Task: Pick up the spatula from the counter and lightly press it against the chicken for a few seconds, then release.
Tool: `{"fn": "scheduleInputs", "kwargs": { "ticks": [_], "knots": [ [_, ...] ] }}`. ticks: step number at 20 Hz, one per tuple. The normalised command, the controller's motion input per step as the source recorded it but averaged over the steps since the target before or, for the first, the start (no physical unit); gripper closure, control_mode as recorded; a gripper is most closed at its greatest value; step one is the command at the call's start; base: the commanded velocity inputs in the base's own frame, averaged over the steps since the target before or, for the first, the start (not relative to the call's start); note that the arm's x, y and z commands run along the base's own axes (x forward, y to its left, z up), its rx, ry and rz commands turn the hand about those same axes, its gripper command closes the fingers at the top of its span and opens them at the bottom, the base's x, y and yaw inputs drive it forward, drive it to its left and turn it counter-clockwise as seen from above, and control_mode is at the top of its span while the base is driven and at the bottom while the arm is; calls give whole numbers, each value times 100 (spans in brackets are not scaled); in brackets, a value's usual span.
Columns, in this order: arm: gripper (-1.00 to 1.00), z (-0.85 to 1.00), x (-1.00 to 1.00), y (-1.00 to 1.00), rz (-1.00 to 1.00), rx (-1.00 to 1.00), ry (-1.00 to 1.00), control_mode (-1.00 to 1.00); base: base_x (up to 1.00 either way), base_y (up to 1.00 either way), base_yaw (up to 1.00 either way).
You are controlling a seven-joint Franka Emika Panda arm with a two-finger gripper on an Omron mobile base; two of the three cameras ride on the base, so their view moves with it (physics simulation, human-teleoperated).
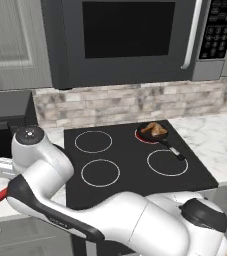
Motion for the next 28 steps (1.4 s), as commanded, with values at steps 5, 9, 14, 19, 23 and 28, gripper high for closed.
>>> {"fn": "scheduleInputs", "kwargs": {
  "ticks": [5,9,14,19,23,28],
  "knots": [
    [-100,-7,19,12,-4,0,1,-100,0,0,0],
    [-100,-12,21,10,-4,0,3,-100,0,0,0],
    [-100,-17,26,12,-4,0,7,-100,0,0,0],
    [-100,-3,22,25,-2,1,5,-100,0,0,0],
    [-100,-12,7,27,-4,0,6,-100,0,0,0],
    [-100,-24,5,18,-6,0,8,-100,0,0,0]
  ]
}}
